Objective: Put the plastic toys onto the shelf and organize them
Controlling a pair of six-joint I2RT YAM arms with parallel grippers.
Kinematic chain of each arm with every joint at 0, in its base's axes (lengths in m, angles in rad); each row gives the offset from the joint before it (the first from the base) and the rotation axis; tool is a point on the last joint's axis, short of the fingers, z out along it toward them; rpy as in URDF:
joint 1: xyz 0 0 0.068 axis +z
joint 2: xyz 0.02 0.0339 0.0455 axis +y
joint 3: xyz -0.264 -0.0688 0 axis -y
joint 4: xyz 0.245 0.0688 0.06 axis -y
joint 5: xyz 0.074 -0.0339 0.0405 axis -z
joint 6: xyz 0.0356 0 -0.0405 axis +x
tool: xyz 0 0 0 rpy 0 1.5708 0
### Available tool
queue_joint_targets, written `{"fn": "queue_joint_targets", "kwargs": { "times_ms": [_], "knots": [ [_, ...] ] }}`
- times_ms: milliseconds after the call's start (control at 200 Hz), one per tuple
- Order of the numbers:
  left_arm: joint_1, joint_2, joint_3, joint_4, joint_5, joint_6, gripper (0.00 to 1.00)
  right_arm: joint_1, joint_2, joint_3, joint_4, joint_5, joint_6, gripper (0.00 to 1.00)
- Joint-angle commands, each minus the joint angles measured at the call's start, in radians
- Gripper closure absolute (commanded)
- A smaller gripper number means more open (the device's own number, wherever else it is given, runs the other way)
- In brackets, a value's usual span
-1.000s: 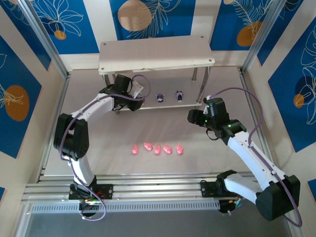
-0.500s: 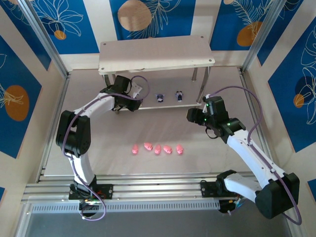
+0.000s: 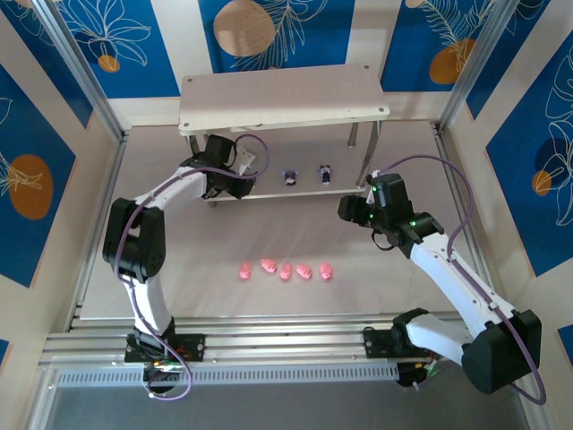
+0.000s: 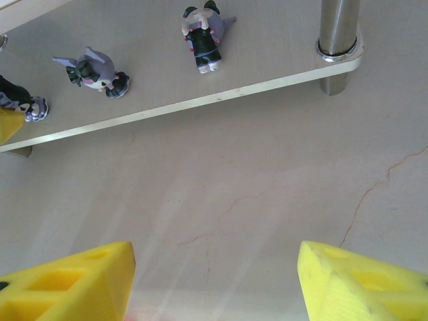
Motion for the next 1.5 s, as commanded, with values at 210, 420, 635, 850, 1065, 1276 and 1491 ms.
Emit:
{"fn": "queue_joint_targets", "kwargs": {
  "times_ms": [210, 420, 635, 850, 1065, 1276, 1491],
  "knots": [
    [0.013, 0.034, 0.037, -0.002, 0.010, -0.002, 0.71, 0.008, -0.004, 0.024, -0.002, 0.011, 0.007, 0.34],
    [0.015, 0.033, 0.039, -0.007, 0.002, 0.000, 0.67, 0.009, -0.005, 0.026, -0.002, 0.011, 0.009, 0.34],
    [0.016, 0.026, 0.035, -0.009, -0.007, 0.003, 0.64, 0.012, -0.005, 0.026, -0.002, 0.013, 0.012, 0.34],
    [0.019, 0.016, 0.031, -0.011, 0.001, 0.005, 0.55, 0.014, -0.005, 0.024, -0.002, 0.013, 0.013, 0.34],
    [0.022, 0.004, 0.023, -0.002, -0.005, 0.002, 0.54, 0.018, -0.008, 0.024, -0.005, 0.017, 0.017, 0.34],
    [0.029, -0.003, 0.019, -0.006, -0.014, 0.004, 0.54, 0.022, -0.013, 0.024, -0.008, 0.021, 0.017, 0.34],
    [0.036, -0.042, -0.013, 0.060, -0.031, -0.055, 0.54, 0.024, -0.017, 0.019, -0.007, 0.024, 0.019, 0.34]
  ]
}}
